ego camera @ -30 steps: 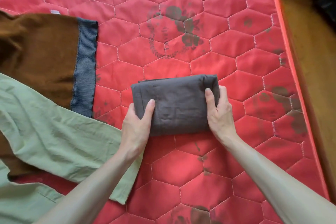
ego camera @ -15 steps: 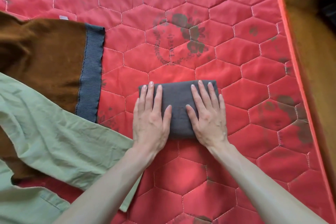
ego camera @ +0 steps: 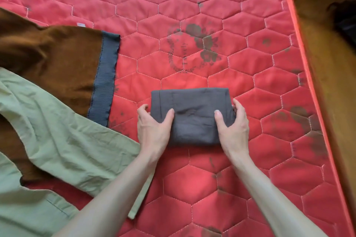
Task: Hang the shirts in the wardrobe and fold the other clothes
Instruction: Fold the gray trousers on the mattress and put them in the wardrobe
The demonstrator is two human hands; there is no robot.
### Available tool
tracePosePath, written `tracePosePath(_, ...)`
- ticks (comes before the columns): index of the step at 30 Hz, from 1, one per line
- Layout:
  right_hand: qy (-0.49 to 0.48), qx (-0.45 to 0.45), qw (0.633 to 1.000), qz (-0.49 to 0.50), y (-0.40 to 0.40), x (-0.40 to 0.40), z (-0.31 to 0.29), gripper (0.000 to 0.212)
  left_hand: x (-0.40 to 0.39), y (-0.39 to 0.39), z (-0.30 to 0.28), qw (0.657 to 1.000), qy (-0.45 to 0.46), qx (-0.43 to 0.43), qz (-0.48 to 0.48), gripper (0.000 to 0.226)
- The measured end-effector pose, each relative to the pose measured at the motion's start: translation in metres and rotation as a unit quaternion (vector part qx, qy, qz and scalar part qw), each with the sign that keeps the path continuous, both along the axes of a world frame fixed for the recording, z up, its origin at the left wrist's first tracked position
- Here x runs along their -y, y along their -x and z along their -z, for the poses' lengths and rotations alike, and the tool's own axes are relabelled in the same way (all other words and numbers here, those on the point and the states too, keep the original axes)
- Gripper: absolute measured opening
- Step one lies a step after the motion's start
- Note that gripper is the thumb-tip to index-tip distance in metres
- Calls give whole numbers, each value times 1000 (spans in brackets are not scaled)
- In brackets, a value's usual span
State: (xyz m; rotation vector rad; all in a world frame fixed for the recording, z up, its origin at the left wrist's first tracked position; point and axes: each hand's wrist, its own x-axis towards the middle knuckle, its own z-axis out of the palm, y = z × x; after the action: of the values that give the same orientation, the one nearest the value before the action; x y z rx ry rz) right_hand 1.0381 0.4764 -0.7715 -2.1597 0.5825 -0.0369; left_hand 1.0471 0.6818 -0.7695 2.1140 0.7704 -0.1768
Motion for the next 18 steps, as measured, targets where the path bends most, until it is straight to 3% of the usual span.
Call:
tracePosePath(4,-42,-116,992,22,-4,17,-10,52,-14,-7,-8,990,133,-21,-32,52)
tracePosePath(7,-141,-163,976,-11,-7,24,-19,43,-19,-3,-17,970,235,-48,-33,41)
tracePosePath(13,-273,-141,949,-69,6,26,-39,27,-23,14,-39,914,400,-65,-28,34)
tracePosePath(15,-336,-140,929,-66,13,29,-49,32,-23,17,-52,905,421,-56,-10,35)
tracePosePath(18,-367,-118,921,-57,23,30,-73,39,-26,17,-78,924,380,-14,30,37)
